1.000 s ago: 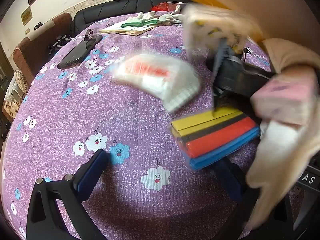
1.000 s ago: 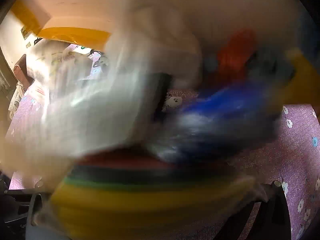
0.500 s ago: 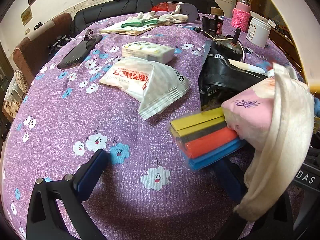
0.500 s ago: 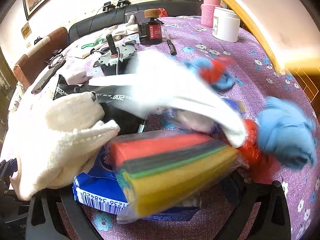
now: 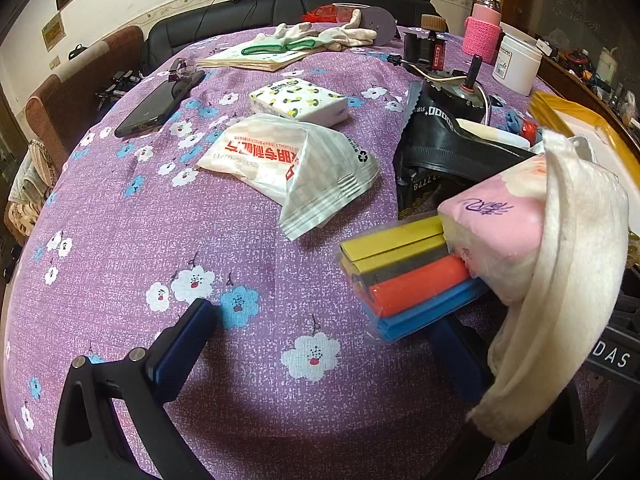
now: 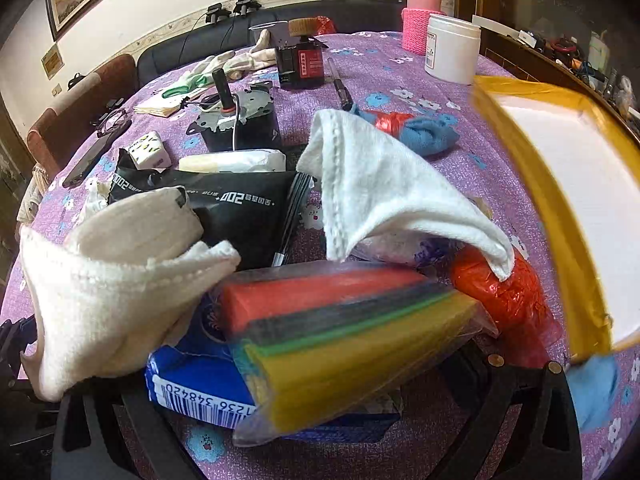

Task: Organize soft objects

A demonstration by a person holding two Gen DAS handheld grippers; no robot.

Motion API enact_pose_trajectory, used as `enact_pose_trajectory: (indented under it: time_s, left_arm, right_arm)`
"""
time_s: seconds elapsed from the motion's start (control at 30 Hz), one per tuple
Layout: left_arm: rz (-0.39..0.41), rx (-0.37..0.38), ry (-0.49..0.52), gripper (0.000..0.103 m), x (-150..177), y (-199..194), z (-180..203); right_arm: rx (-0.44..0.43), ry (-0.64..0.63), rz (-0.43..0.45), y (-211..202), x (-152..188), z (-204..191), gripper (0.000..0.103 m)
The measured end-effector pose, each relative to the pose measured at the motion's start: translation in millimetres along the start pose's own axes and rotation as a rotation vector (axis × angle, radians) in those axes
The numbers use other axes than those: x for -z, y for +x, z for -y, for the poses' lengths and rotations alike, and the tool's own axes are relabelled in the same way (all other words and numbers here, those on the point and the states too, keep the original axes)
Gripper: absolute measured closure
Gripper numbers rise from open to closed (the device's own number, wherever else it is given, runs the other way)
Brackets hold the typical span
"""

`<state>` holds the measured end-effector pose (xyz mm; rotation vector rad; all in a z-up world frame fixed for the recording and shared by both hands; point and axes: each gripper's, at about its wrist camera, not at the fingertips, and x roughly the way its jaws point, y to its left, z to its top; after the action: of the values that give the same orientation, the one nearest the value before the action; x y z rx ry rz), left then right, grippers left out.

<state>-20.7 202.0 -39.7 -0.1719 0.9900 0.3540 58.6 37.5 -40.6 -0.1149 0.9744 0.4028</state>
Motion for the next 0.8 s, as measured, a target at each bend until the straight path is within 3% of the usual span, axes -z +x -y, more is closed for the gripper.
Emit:
enact_pose_trajectory:
  time_s: [0.57,0.67,0.8]
  left_arm:
    - [0.001,-0.003,0.003,0.0,0.2,0.0,0.5]
    - [0.0,0.002,0.01,0.0,0.7,0.2,0.0]
    - [-0.032,0.038,0.028,0.0,10.4,-8.8,-3.6]
  right_arm:
    - [0.002,-0.001,-0.001,0.3,-0.2,-0.1,0.001]
    - [0.049,0.002,-0.011,2.9,-2.1,-5.3,0.001]
    - [-0.007,-0.137,-0.119,3.3,-7.3,-6.2,0.001]
